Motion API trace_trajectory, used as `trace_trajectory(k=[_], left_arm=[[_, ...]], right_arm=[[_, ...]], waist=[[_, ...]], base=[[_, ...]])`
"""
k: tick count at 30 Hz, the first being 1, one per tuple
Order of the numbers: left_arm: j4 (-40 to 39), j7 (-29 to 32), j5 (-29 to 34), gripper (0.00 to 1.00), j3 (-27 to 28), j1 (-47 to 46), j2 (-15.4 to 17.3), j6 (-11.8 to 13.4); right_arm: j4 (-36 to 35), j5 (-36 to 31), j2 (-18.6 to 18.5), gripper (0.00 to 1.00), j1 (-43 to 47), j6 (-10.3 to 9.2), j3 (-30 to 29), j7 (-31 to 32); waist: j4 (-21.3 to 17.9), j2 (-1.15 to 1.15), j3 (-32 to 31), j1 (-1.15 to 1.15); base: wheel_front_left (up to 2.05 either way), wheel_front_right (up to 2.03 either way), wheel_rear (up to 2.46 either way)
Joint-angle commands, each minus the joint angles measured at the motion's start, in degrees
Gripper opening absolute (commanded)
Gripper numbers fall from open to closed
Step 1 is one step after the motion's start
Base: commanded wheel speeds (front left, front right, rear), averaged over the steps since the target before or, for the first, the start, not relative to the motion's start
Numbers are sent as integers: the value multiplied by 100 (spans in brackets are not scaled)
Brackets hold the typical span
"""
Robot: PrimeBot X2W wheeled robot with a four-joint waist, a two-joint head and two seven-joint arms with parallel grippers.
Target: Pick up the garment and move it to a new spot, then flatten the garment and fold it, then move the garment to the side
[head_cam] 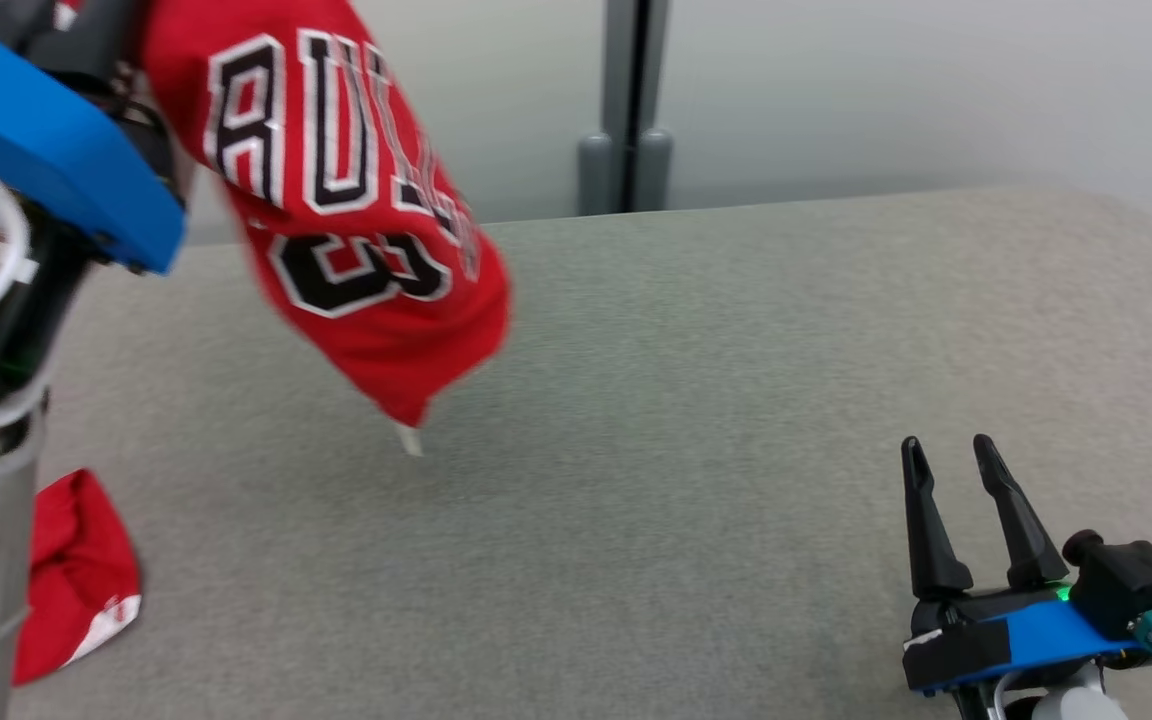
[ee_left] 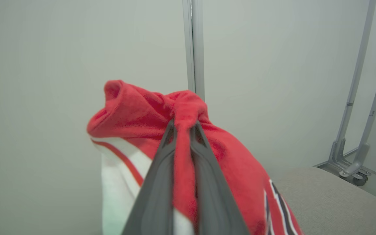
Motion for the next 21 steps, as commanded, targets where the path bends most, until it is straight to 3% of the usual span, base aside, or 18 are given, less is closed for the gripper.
trace_trajectory(k=[1,8,16,17,18,20,21], left_arm=[[-51,21,-28,0,-84,27,-48,-39],[141,-188,157,0,-903,553,-259,-246],[1718,-1288,732,0,-1919,1462,-698,-278],[1977,-1450,790,30,-1993,1533,-796,-268],[2251,-1588,816,40,-2058,1607,-896,-238],[2739,-1831,842,100,-2144,1719,-1089,-204],[2954,-1945,819,100,-2157,1764,-1194,-170]], right_arm=[[5,27,-21,100,-11,3,41,-30],[-29,102,-20,100,-67,3,114,-38],[-54,110,-19,100,-162,3,124,-45],[-61,115,-19,100,-166,3,132,-44],[-66,116,-20,100,-163,3,135,-45],[-72,107,-19,100,-138,3,137,-45],[-68,93,-20,100,-125,3,133,-45]], waist=[[-232,0,-88,1],[-899,0,84,1],[-1324,0,297,1],[-1347,0,305,1],[-1361,0,305,1],[-1360,0,300,1],[-1342,0,287,1]], base=[[0,0,0],[0,0,0],[0,0,0],[0,0,0],[0,0,0],[0,0,0],[0,0,0]])
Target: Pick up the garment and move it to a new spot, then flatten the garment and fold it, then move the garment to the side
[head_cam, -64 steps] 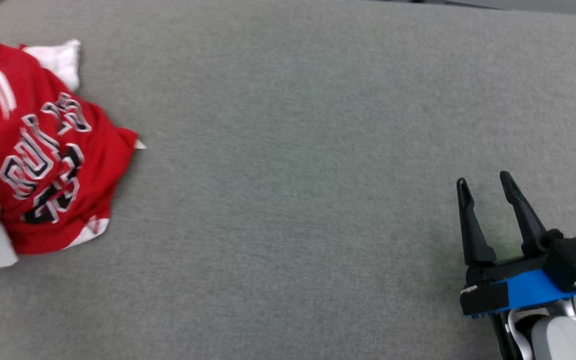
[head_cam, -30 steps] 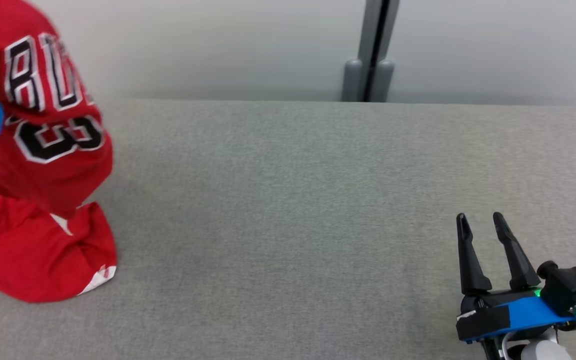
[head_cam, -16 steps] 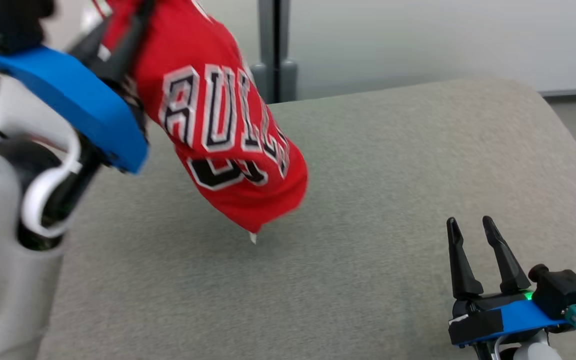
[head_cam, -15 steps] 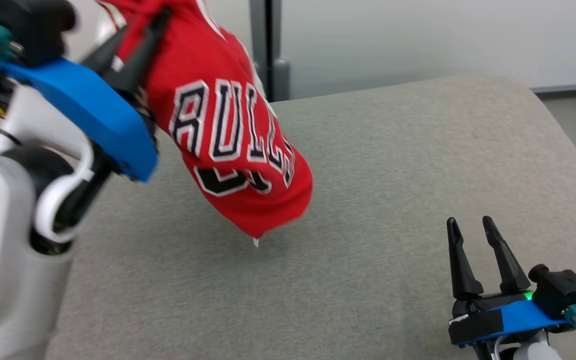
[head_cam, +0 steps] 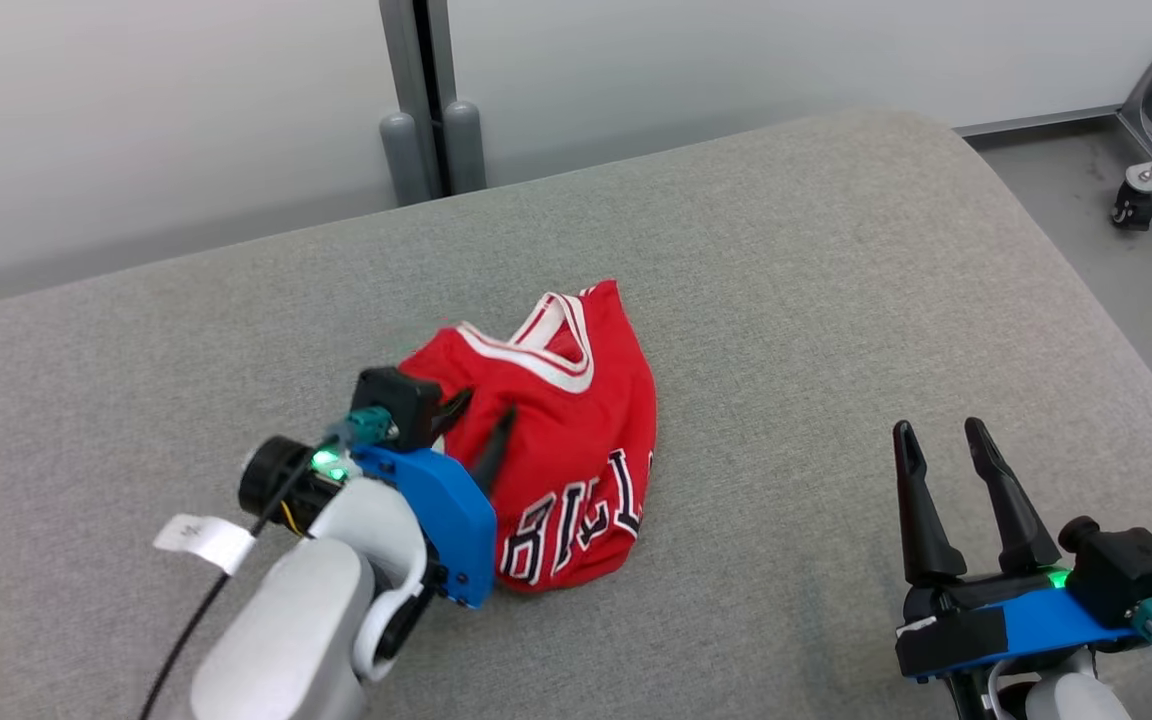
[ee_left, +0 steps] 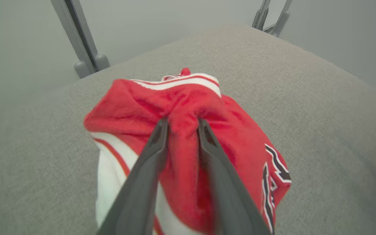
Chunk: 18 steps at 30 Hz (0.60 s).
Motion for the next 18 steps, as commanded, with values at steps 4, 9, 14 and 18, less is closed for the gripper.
trace_trajectory(k=[4,9,14,18], left_arm=[[523,-531,-163,100,72,110,-378,62],[380,-1434,-410,100,340,285,-477,15],[82,-2222,-427,100,652,639,-298,150],[-63,-2652,-448,100,935,999,-72,298]], right_arm=[[-25,-86,-20,100,72,3,-52,-24],[-35,-171,-21,100,149,3,-132,-24],[-72,-212,-21,100,251,3,-180,34],[-126,-251,-20,100,269,3,-204,127]], waist=[[205,0,-85,0],[563,0,-259,0],[932,0,-421,0],[1160,0,-508,0]], base=[[0,0,0],[0,0,0],[0,0,0],[0,0,0]])
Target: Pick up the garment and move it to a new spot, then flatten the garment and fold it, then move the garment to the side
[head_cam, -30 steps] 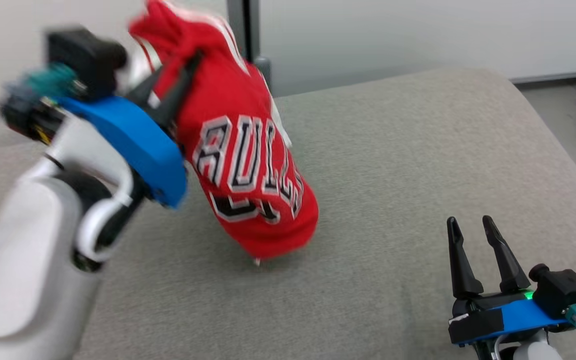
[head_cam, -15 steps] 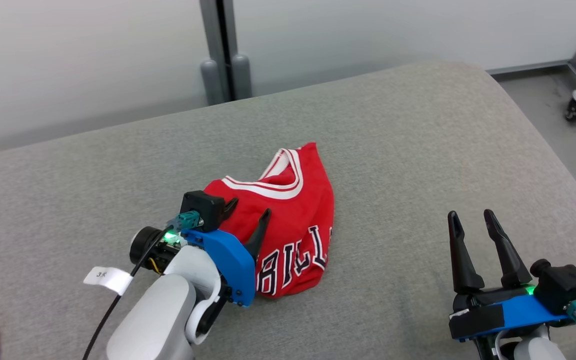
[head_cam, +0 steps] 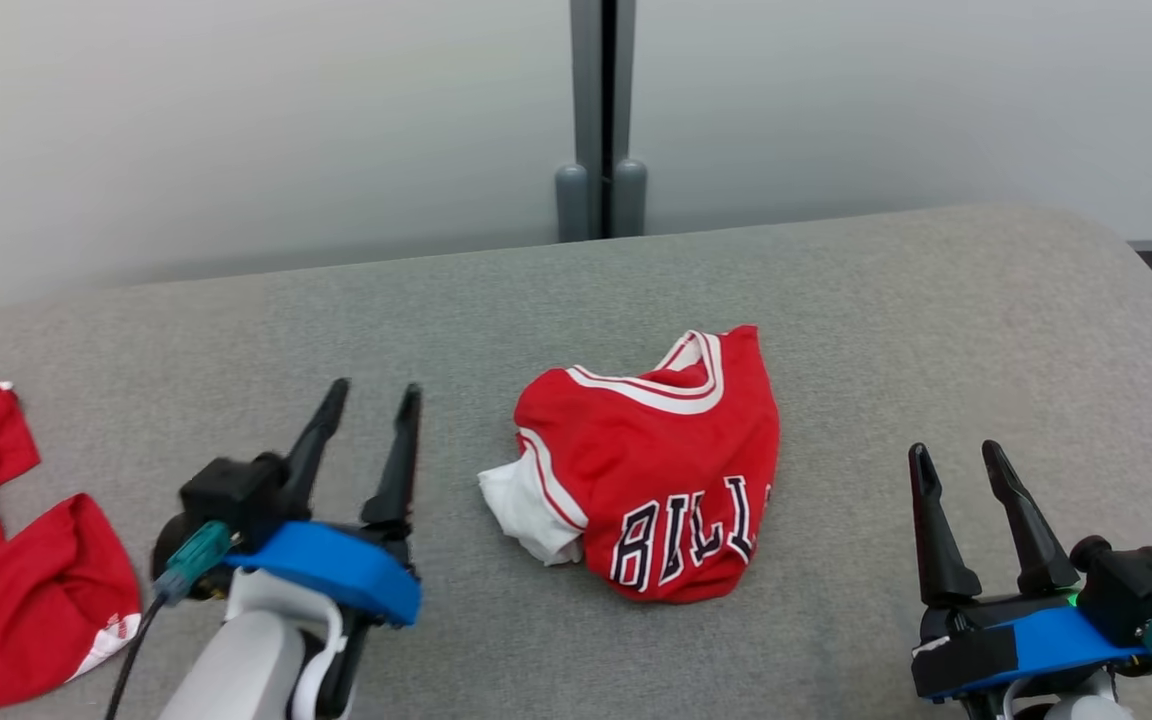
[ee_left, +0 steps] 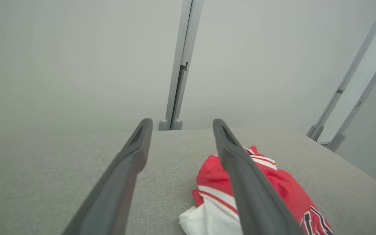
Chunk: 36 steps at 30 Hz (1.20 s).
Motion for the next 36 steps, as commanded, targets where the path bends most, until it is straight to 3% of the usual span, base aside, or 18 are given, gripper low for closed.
trace_trajectory(k=[1,5,16,36], left_arm=[[-27,-126,32,100,128,182,118,94],[-107,-300,128,100,383,462,252,290],[-372,-368,446,100,1055,1337,301,486],[-265,-370,594,100,1155,1544,179,362]], right_arm=[[-31,-15,-20,100,47,3,0,46],[-53,2,-20,100,120,3,-20,158],[23,105,-21,100,265,3,-70,351],[-9,133,-21,100,352,3,-107,493]], waist=[[86,0,-18,0],[233,0,-64,0],[362,0,-273,0],[386,0,-311,0]], base=[[0,0,0],[0,0,0],[0,0,0],[0,0,0]])
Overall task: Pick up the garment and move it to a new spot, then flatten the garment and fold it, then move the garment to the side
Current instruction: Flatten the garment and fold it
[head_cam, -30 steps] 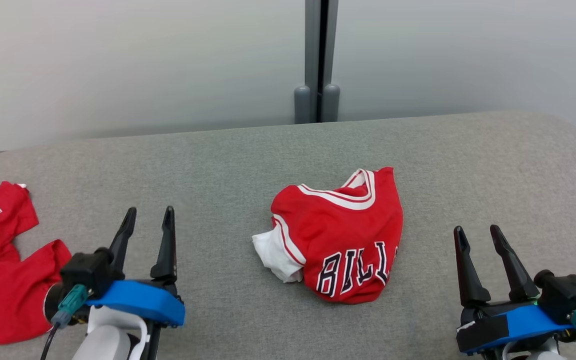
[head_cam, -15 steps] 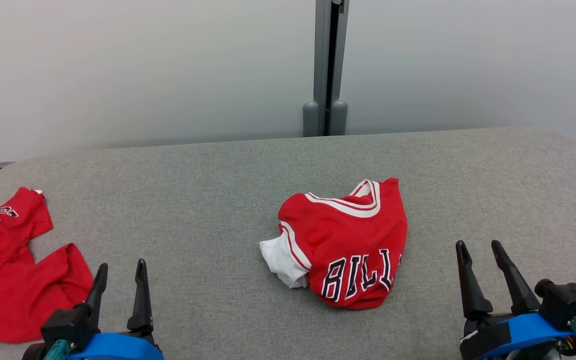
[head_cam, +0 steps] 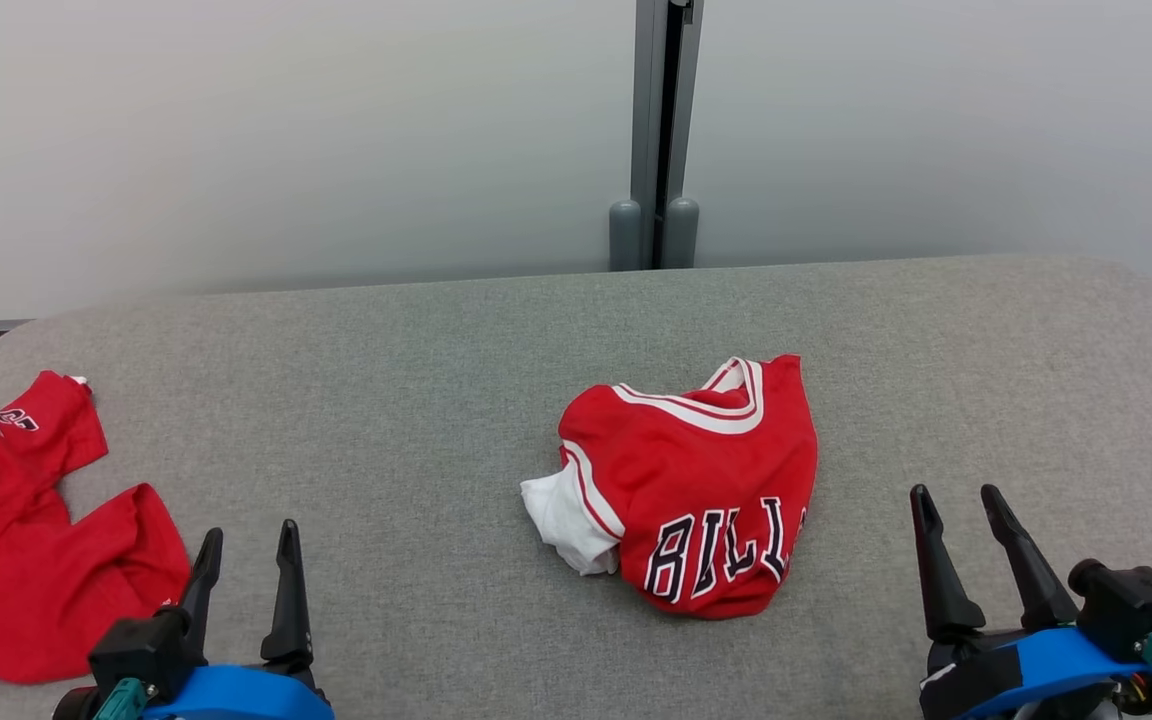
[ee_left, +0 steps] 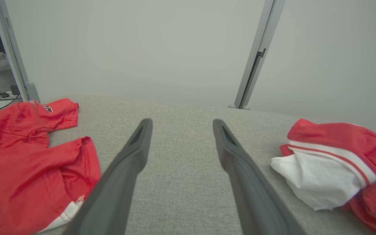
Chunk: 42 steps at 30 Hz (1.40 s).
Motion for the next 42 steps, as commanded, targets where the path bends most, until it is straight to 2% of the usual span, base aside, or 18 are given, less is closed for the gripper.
trace_trajectory(k=[1,10,17,19,25,29,34,40,41,42], left_arm=[[0,-28,53,100,-4,-62,3,-11],[4,-28,19,100,-73,-199,-24,-49],[-119,-6,60,100,-106,-393,2,-78],[-197,10,85,100,-143,-540,-25,-90],[-293,27,167,100,-320,-1033,-110,-193],[-283,16,206,100,-470,-1316,-231,-285],[-298,-6,273,100,-627,-1567,-400,-384],[-281,-21,310,100,-653,-1639,-492,-437],[-270,-23,312,100,-645,-1646,-495,-445],[-257,-25,313,100,-636,-1648,-503,-450]], right_arm=[[8,14,-22,100,69,3,-1,-6],[-28,-60,-23,100,-273,3,4,187],[147,152,-23,100,-1368,3,61,1180],[361,72,-23,100,-1821,3,-19,1566],[1448,-288,-349,100,-3273,3,-231,2713],[2233,-554,-605,100,-3918,2,-279,3165],[3011,-873,-916,100,-4274,3,-130,3543],[3675,-1067,-1119,100,-4305,2,-53,3615],[3757,-1120,-1156,45,-4288,1,-53,3590],[3807,-1169,-1188,16,-4280,0,-44,3543]], waist=[[-9,0,3,0],[11,0,120,0],[156,0,452,0],[282,0,649,0],[755,0,1282,0],[1111,0,1613,0],[1452,0,1867,0],[1555,0,1950,0],[1546,0,1953,0],[1531,0,1948,0]], base=[[0,0,0],[0,0,0],[0,0,0],[0,0,0],[0,0,0],[0,0,0],[0,0,0],[0,0,0],[0,0,0],[0,0,0]])
